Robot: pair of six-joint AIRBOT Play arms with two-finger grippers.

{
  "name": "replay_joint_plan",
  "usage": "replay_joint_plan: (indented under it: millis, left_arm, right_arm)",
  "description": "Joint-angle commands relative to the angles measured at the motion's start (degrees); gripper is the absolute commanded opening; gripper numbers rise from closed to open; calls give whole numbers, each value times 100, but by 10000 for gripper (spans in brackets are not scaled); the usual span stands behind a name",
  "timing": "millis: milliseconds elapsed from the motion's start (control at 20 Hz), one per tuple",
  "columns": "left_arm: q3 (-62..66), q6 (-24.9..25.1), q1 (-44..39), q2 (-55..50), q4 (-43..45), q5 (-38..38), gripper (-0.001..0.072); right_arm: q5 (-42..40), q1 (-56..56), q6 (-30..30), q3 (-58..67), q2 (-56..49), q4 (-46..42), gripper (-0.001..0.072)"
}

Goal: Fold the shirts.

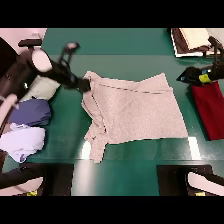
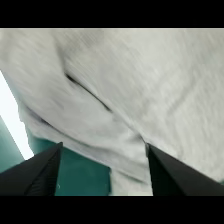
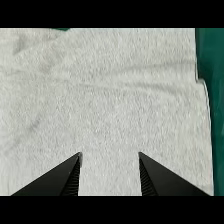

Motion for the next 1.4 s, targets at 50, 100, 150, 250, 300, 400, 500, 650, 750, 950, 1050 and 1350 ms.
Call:
replay_joint_plan:
  millis: [50, 100, 150, 250, 300, 400, 500, 650, 750, 950, 1050, 1350]
  left_arm:
    - [-1687, -920, -1451, 612, 629, 251, 611]
    - [-1838, -1034, -1727, 612, 741, 341, 611]
    - [-1923, -1161, -1950, 612, 837, 431, 611]
    - [-2039, -1497, -2271, 605, 1016, 579, 611]
    - [-2090, -1650, -2334, 603, 1084, 603, 611]
    - [-2225, -1711, -2352, 603, 1093, 654, 611]
    - [-2409, -1707, -2352, 603, 1091, 857, 611]
    - [-2531, -1709, -2352, 599, 1088, 1147, 610]
    - [-2542, -1692, -2352, 538, 1084, 1189, 610]
    - [-2546, -1665, -2350, 452, 1137, 1244, 606]
    - [-2535, -1665, -2350, 476, 1150, 1222, 254]
    - [-2264, -1891, -2350, 1095, 1969, 752, 89]
  right_arm:
    - [-341, -48, -15, -999, 870, 13, 411]
    - [-332, -48, -15, -1067, 946, 13, 411]
    - [-330, -48, -15, -1117, 1014, 13, 411]
    - [-337, -48, -15, -1209, 1130, 13, 411]
    - [-339, -48, -15, -1263, 1185, 15, 411]
    - [-330, -48, -15, -1346, 1252, 15, 411]
    - [-297, -48, -15, -1368, 1255, 17, 411]
    - [-310, -46, -13, -1368, 1255, 59, 411]
    - [-310, -48, -13, -1368, 1255, 59, 411]
    - [-306, -44, -9, -1368, 1255, 59, 411]
    - [-304, -44, -9, -1368, 1255, 59, 411]
    - [-282, -44, -4, -1368, 1255, 59, 411]
